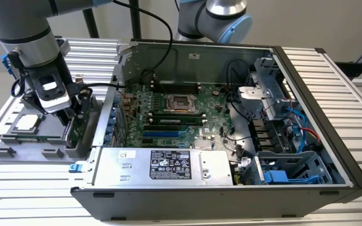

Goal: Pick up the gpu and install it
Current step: 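Pick up the gpu and move the gpu toward the slot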

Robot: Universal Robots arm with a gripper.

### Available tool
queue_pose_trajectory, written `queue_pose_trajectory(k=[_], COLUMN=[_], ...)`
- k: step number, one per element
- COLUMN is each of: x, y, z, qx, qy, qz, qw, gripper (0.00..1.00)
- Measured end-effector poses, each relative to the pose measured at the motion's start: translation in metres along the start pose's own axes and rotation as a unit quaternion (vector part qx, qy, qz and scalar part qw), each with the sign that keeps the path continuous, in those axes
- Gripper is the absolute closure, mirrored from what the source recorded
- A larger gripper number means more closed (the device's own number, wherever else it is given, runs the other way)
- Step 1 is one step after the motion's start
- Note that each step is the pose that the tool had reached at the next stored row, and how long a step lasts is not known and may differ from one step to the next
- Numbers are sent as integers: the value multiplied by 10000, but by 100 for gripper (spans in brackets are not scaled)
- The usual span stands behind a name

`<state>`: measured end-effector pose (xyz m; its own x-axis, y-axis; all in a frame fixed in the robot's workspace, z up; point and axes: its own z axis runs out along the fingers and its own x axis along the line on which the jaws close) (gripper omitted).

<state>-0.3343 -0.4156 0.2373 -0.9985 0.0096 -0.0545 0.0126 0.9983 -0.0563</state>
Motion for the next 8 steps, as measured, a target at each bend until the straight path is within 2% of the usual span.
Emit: queue_pose_trajectory(k=[1, 8], x=[0, 0], y=[0, 0], z=[0, 1], qx=[0, 0], qy=[0, 0], qz=[0, 0], qw=[10000, 10000], gripper=[100, 100])
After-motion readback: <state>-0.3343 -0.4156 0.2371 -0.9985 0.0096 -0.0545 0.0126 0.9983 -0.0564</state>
